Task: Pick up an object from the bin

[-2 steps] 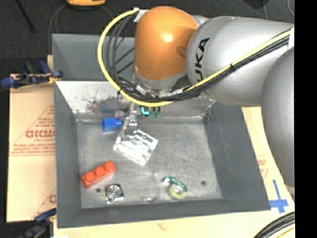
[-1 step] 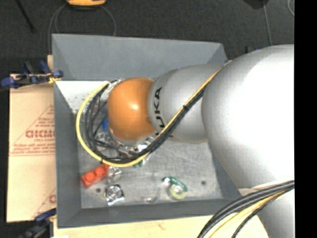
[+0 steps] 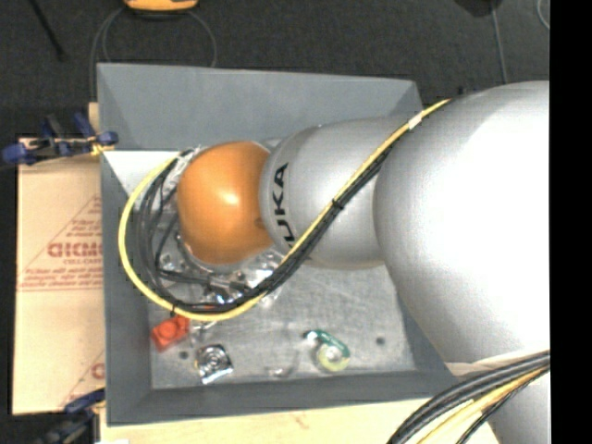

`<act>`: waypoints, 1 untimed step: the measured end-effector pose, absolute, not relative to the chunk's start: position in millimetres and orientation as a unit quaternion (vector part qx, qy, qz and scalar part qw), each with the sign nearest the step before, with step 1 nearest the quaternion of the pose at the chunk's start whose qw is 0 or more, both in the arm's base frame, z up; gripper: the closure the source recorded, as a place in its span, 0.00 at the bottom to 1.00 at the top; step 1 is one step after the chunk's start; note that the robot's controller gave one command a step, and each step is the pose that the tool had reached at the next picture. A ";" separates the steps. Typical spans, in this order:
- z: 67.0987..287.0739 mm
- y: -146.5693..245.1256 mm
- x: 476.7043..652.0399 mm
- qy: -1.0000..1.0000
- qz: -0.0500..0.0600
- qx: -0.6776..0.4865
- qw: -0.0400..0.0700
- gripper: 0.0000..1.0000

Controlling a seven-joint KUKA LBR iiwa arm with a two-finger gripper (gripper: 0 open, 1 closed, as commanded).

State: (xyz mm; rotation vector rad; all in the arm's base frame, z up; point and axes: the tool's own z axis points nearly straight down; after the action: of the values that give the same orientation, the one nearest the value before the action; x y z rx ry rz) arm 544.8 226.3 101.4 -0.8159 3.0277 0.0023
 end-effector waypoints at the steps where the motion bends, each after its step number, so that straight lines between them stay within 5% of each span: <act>1: 100.5 232.0 536.1 0.937 0.000 -0.349 0.001 0.00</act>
Offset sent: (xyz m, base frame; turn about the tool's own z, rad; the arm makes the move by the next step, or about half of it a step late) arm -0.0095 0.0057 -0.0014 -0.1868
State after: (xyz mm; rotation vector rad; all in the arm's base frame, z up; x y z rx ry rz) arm 536.1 232.0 100.5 -1.0944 2.9428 0.0002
